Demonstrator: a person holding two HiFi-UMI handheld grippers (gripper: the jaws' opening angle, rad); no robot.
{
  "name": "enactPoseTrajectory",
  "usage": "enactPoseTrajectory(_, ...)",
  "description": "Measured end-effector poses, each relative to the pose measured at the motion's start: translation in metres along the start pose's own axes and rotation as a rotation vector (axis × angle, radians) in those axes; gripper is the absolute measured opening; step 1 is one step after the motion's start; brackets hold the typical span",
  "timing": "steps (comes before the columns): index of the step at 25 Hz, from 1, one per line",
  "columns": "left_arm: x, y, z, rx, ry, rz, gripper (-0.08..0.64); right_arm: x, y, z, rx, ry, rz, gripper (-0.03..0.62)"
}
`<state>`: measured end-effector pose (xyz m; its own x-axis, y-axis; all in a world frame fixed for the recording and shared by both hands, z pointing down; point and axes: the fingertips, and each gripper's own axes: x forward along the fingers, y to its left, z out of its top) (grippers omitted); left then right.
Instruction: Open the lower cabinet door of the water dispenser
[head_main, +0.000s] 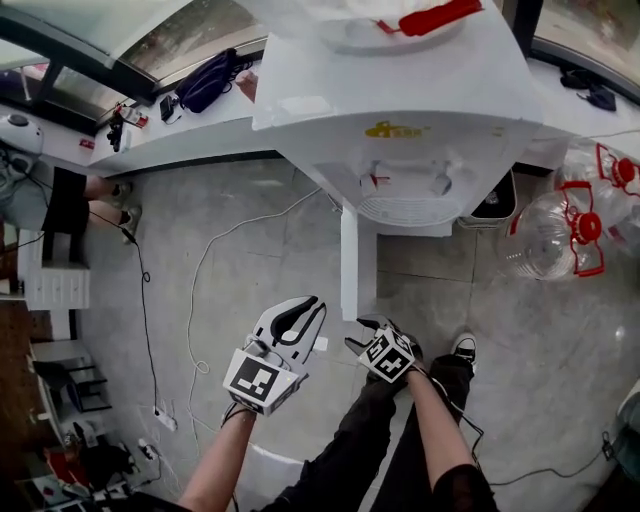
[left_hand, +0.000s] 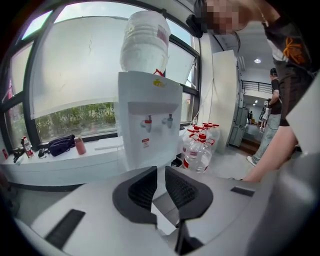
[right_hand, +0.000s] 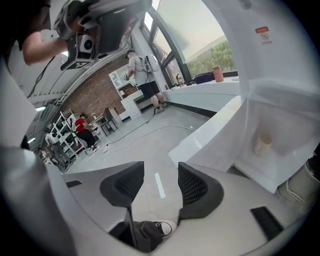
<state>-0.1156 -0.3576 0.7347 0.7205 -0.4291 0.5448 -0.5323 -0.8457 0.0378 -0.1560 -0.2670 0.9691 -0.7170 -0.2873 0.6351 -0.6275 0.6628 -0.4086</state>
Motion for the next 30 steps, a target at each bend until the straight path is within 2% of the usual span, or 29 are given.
enactPoseTrajectory(6,-0.024,0.02,0.008,-0.008,0.002,0.019,0.051,-0.019,-0.005,0.013,0.06,0.013,-0.057,0.224)
enactPoseTrajectory(9,-0.038,0.02,0.019,-0.014,0.002,0.01,0.049,-0.047,-0.008,0.031,0.094,-0.025,-0.109,0.219)
enactPoseTrajectory(15,-0.069,0.01,0.061,-0.022,-0.018,-0.029,0.051,-0.143,-0.005,0.109,0.175,-0.179,-0.235,0.181)
enactPoseTrajectory(19,-0.09,-0.001,0.092,-0.008,-0.024,-0.065,0.051,-0.211,0.008,0.161,0.177,-0.266,-0.312,0.149)
enactPoseTrajectory(22,-0.11,-0.011,0.116,-0.006,-0.035,-0.075,0.051,-0.261,0.025,0.19,0.192,-0.318,-0.364,0.118)
enactPoseTrajectory(25,-0.13,-0.021,0.141,-0.012,-0.055,-0.079,0.051,-0.311,0.046,0.215,0.227,-0.379,-0.399,0.109)
enactPoseTrajectory(30,-0.17,-0.041,0.178,-0.039,-0.102,-0.097,0.051,-0.386,0.086,0.256,0.219,-0.461,-0.477,0.106)
